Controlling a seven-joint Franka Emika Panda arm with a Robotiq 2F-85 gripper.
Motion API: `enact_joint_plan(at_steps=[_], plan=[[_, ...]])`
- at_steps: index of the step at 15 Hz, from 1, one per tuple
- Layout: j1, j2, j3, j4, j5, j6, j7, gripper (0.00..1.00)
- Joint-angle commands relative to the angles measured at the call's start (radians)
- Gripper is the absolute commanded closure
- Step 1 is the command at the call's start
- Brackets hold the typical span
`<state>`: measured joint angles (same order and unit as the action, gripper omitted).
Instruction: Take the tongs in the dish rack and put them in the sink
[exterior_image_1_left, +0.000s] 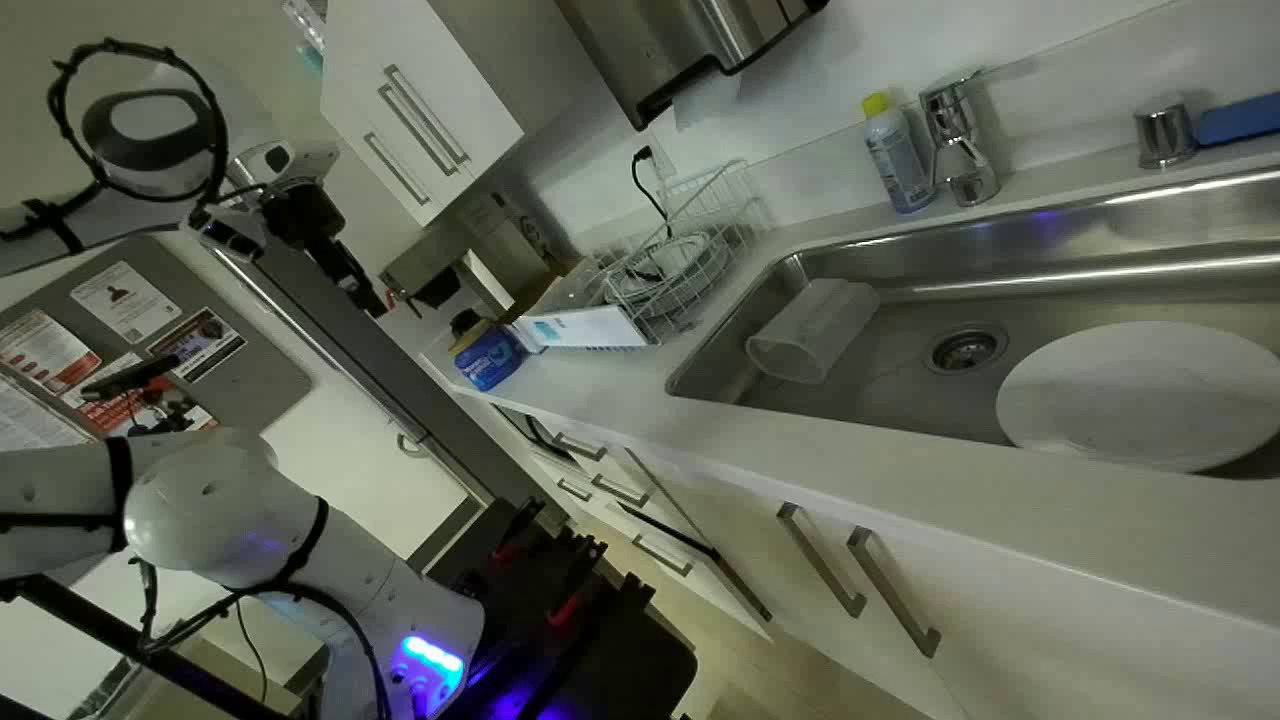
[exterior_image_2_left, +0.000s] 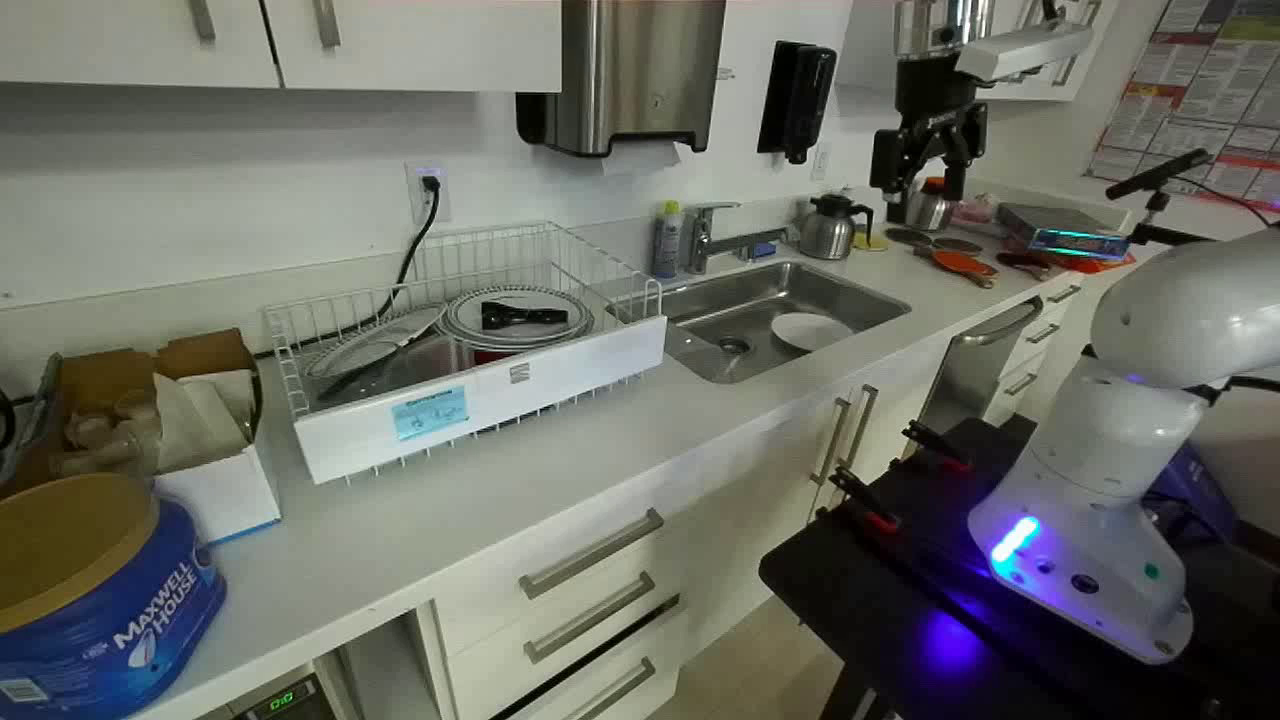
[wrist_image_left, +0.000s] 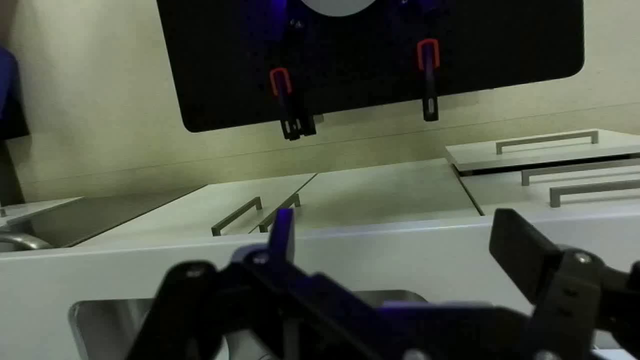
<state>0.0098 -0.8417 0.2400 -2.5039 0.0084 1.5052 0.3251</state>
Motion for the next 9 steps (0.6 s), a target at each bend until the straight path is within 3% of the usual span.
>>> enact_joint_plan(at_steps=[1, 6, 9], plan=[[0.010, 0.003, -0.007, 0.002, -0.005, -0.001, 0.006, 0.00], [0.014, 0.042, 0.000, 0.026, 0.002, 0.068, 0.004, 0.00], [0.033, 0.090, 0.008, 0.043, 0.009, 0.219, -0.010, 0.00]])
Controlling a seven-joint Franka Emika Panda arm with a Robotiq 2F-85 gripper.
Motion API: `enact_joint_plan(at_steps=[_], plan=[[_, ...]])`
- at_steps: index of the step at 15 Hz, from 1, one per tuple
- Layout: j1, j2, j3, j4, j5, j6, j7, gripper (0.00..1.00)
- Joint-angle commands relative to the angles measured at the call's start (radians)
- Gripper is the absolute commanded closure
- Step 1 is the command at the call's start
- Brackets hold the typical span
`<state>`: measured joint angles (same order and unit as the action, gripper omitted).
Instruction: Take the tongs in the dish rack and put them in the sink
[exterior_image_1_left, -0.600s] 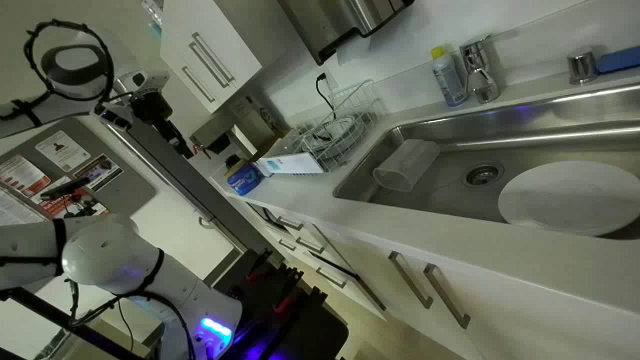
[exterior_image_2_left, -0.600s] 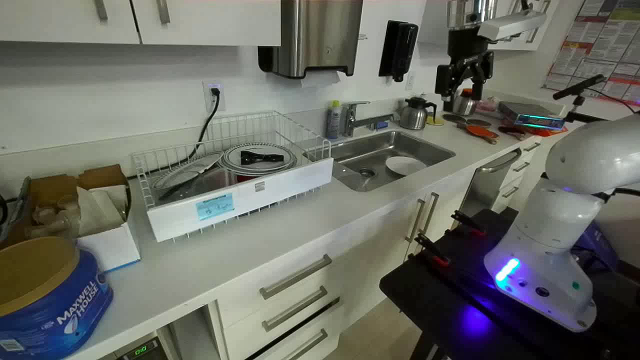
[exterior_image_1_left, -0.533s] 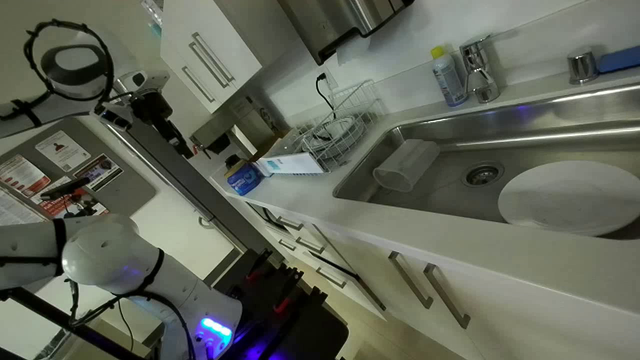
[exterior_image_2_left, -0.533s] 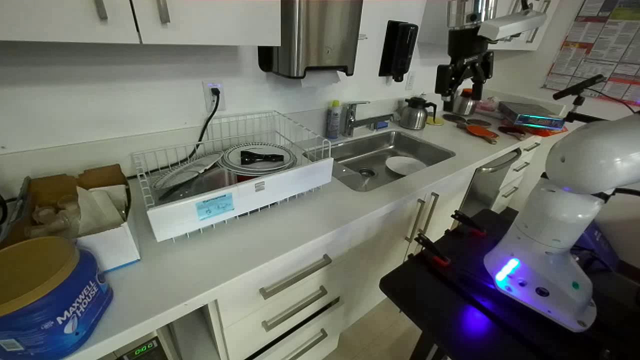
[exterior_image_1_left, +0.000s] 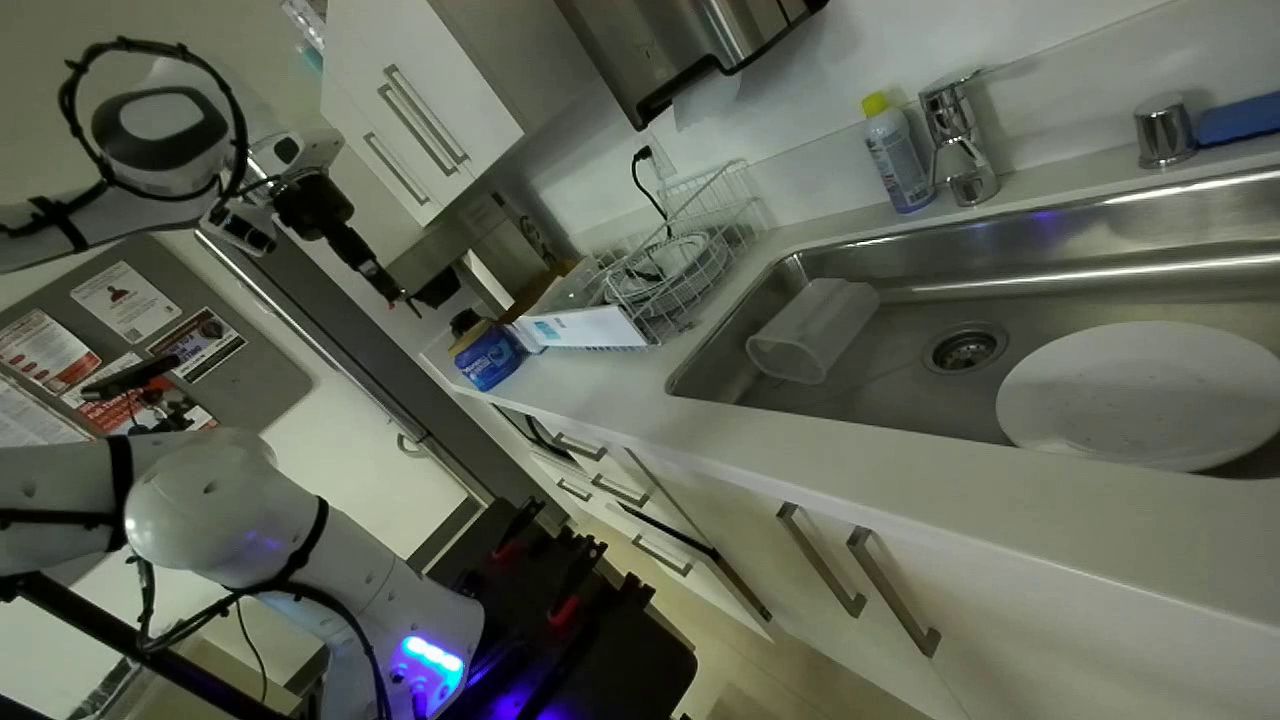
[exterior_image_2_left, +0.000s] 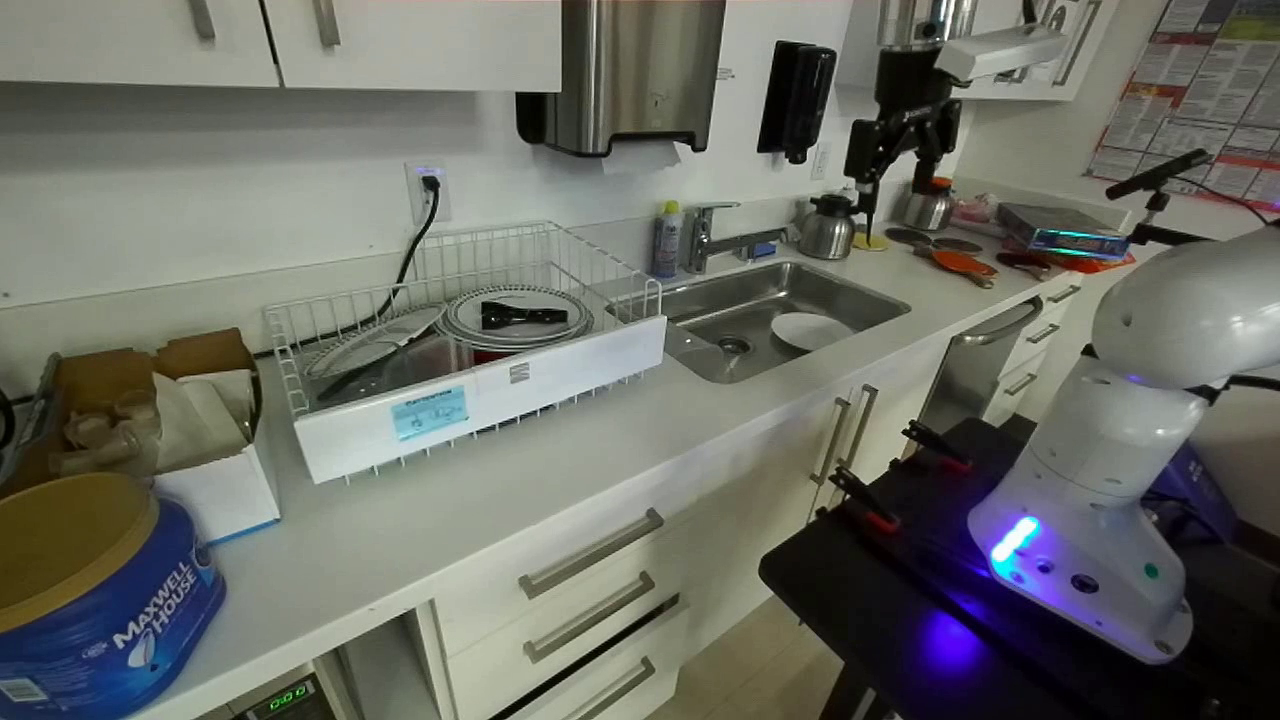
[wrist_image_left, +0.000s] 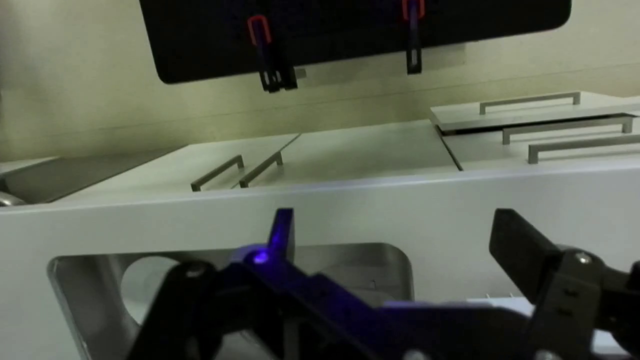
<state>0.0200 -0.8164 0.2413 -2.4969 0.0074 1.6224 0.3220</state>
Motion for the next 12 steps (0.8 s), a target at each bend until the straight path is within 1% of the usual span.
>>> enact_joint_plan(at_steps=[1, 4, 7, 8, 9, 10, 12], plan=[[0.031, 0.084, 0.007, 0.038, 0.010, 0.157, -0.013, 0.00], [0.054, 0.154, 0.010, 0.051, -0.006, 0.331, -0.044, 0.00], [0.065, 0.240, 0.015, 0.076, -0.036, 0.462, -0.083, 0.00], [0.060, 0.264, 0.023, 0.086, -0.051, 0.475, -0.072, 0.00], [0.051, 0.281, 0.033, 0.102, -0.074, 0.453, -0.046, 0.00], [0.072, 0.227, 0.007, 0.055, -0.051, 0.455, -0.056, 0.00], [0.073, 0.266, 0.009, 0.076, -0.067, 0.455, -0.055, 0.00]])
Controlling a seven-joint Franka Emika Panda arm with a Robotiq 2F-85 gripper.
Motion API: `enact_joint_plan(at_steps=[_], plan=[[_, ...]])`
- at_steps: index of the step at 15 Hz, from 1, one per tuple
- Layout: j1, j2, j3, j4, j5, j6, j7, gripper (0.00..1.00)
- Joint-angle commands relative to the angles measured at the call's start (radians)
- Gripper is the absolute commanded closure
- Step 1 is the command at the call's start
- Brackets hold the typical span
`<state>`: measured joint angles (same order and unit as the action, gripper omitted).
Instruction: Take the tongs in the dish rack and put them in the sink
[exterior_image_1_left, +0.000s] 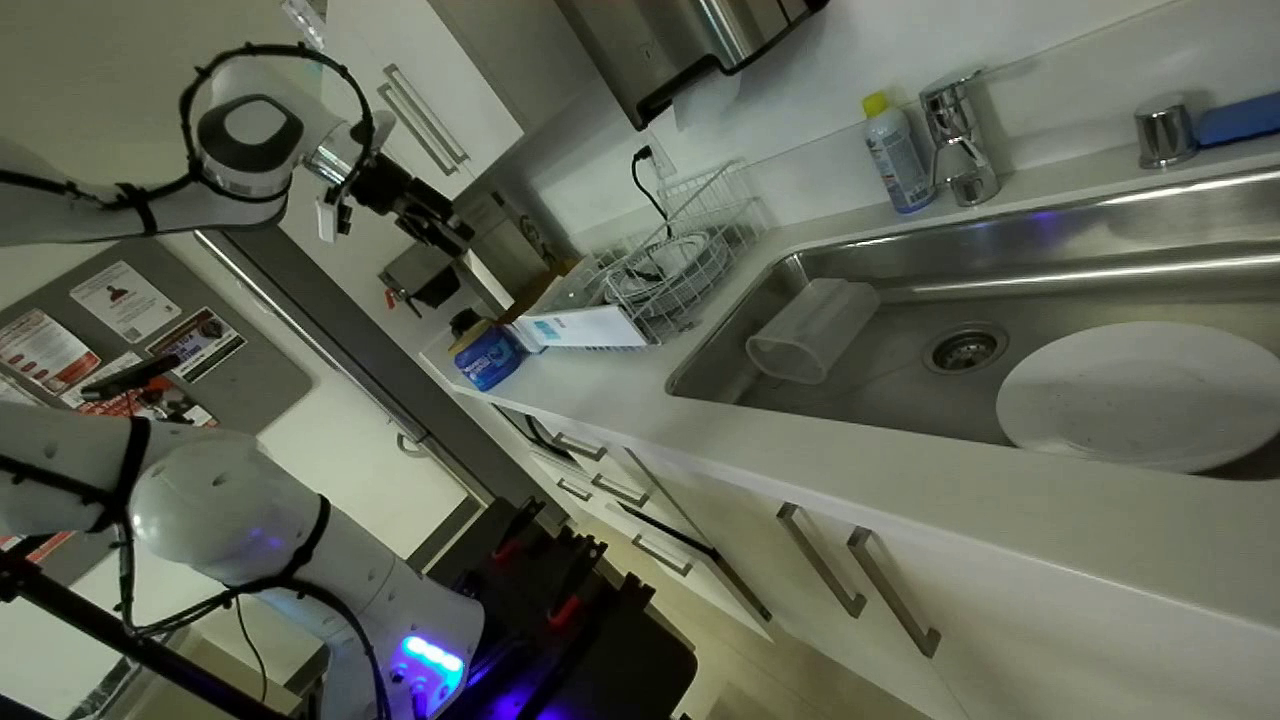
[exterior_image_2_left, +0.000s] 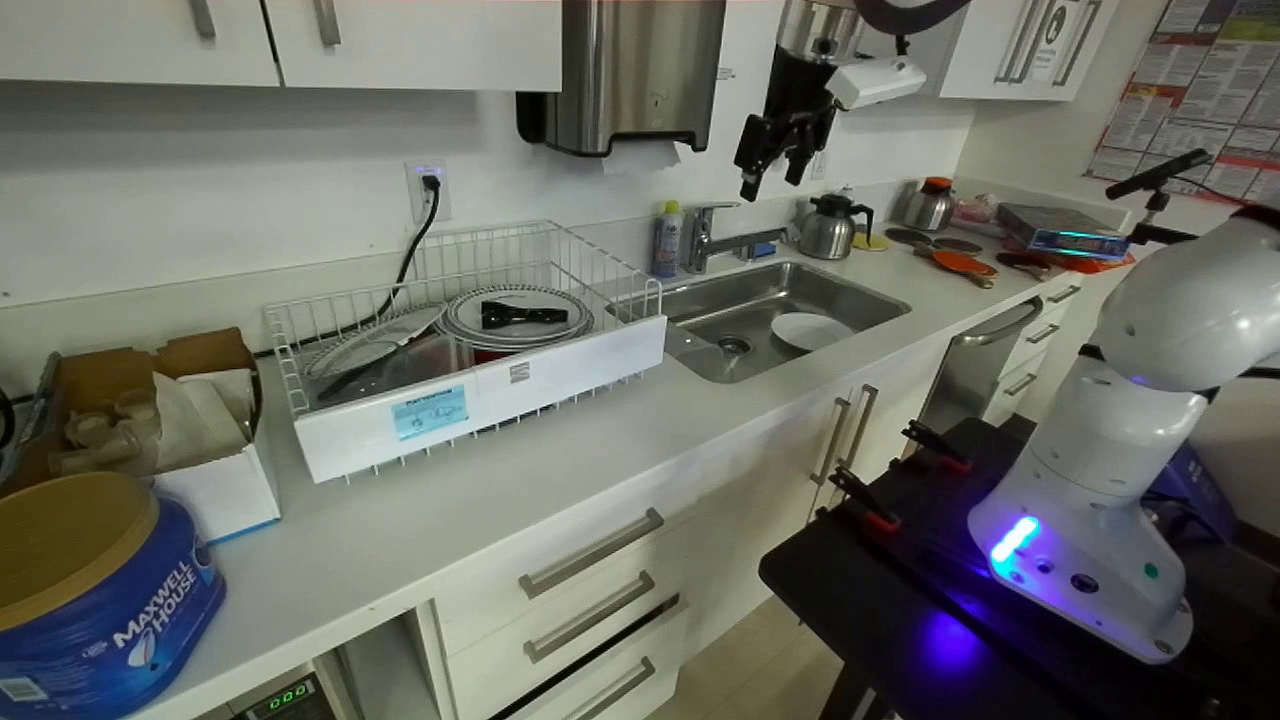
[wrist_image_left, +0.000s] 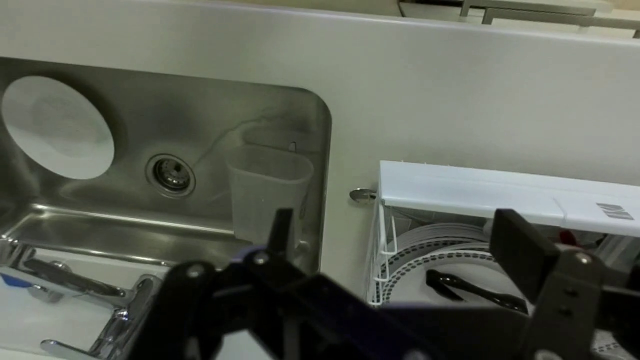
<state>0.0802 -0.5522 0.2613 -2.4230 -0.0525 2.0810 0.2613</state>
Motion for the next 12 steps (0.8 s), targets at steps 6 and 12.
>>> enact_joint_plan(at_steps=[6, 12], plan=[[0.009, 0.087, -0.014, 0.032, -0.023, 0.061, -0.023, 0.00], [0.020, 0.342, -0.037, 0.145, -0.053, 0.285, -0.162, 0.00]])
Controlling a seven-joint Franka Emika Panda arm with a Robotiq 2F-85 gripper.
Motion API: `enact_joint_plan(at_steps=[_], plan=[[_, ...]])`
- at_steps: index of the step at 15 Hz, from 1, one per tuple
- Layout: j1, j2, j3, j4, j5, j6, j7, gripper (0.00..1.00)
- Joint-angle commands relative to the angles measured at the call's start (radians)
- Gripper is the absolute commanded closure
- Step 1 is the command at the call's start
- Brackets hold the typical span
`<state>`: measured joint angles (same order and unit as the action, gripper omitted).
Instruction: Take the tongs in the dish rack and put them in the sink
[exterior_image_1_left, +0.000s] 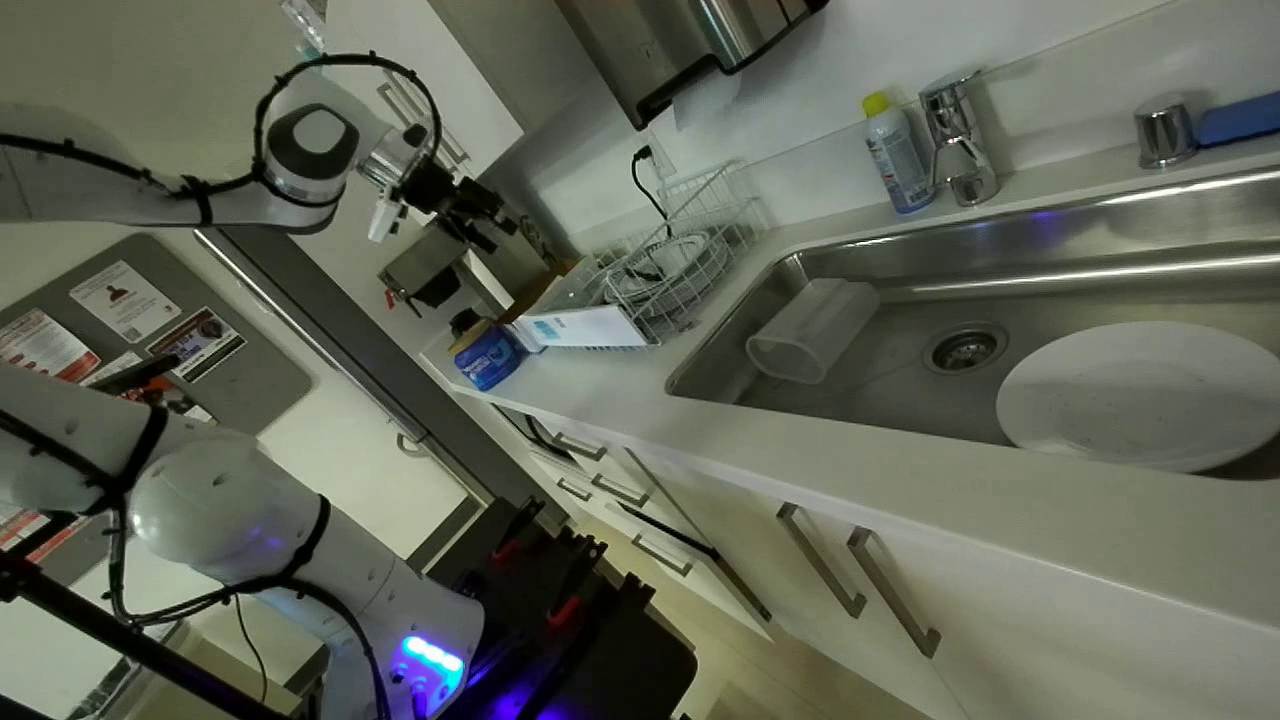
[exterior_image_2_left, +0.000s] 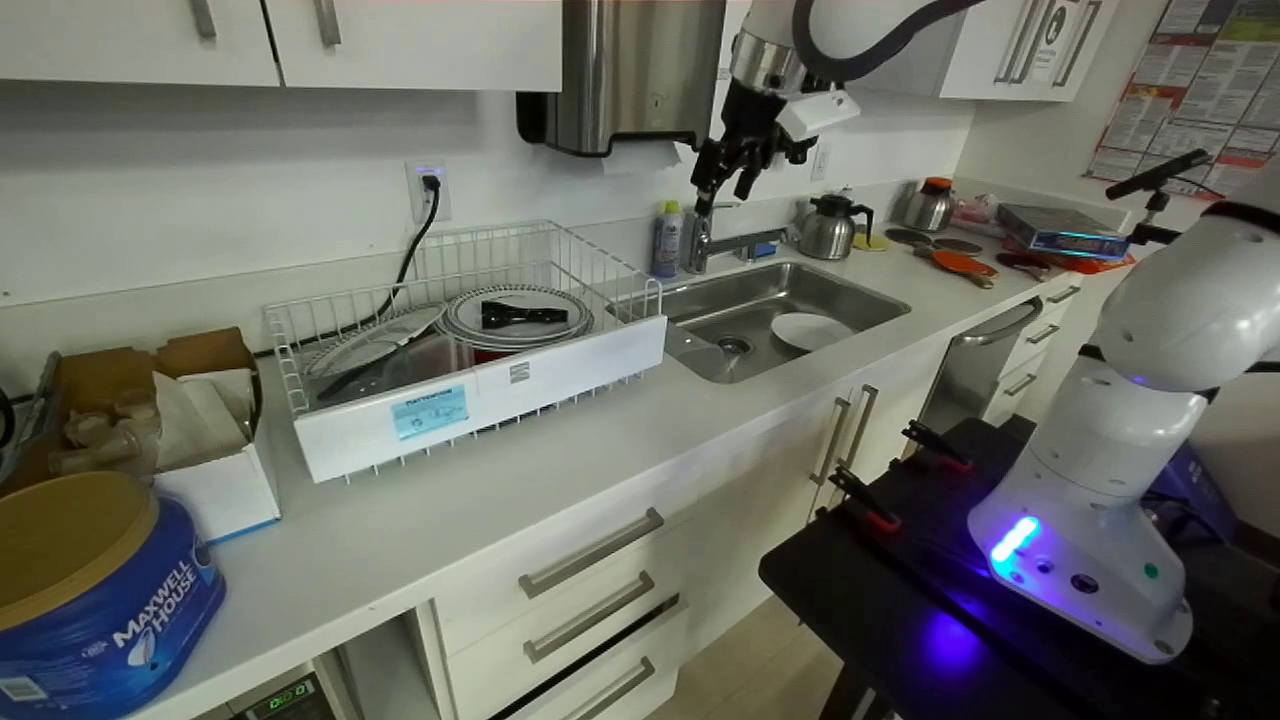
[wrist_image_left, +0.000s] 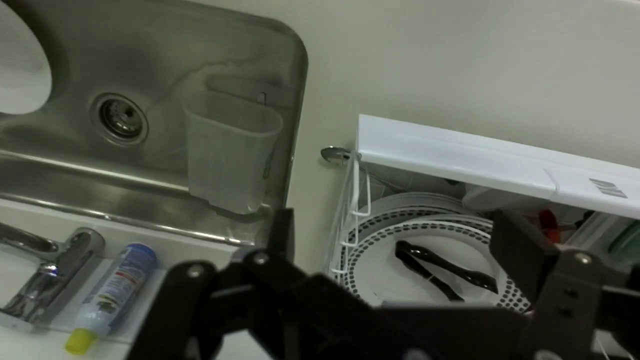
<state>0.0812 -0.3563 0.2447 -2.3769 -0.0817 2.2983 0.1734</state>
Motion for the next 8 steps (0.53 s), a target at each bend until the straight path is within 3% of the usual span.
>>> enact_joint_plan(at_steps=[1, 5, 8], plan=[[0.024, 0.192, -0.024, 0.127, -0.029, 0.094, -0.104, 0.00], [0.047, 0.373, -0.027, 0.267, -0.035, 0.113, -0.226, 0.00], [0.061, 0.508, -0.030, 0.381, -0.094, 0.073, -0.238, 0.00]])
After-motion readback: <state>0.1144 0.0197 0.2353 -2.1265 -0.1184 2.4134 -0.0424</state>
